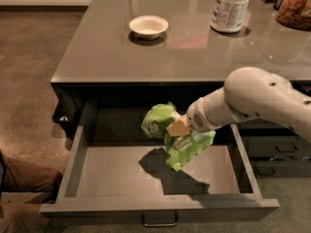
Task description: Place green rice chip bag into top drawer
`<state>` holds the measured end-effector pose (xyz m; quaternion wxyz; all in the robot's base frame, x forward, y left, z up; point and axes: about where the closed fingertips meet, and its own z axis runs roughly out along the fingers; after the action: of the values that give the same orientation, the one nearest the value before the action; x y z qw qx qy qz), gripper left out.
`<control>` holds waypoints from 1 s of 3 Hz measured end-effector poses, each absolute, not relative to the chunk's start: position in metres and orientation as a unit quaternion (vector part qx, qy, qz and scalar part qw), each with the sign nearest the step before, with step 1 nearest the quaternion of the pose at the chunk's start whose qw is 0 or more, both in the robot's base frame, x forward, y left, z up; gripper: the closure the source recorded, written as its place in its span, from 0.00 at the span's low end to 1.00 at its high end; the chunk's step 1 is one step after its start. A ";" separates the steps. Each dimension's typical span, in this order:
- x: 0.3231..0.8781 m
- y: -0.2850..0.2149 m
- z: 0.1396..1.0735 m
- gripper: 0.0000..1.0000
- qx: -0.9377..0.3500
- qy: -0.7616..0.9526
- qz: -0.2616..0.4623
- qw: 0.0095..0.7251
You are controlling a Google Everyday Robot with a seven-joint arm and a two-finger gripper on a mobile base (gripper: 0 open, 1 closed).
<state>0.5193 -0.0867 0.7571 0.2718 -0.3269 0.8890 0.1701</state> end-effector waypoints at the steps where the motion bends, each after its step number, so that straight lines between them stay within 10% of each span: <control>1: 0.537 -0.071 0.731 1.00 -0.287 0.904 0.184 0.258; 3: 0.590 -0.059 0.711 0.81 -0.249 0.910 0.181 0.279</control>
Offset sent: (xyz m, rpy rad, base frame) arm 0.0780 0.0296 -0.0442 0.0919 0.0079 -0.2011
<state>0.5903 -0.0587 0.7114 0.2793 -0.2487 0.9096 0.1809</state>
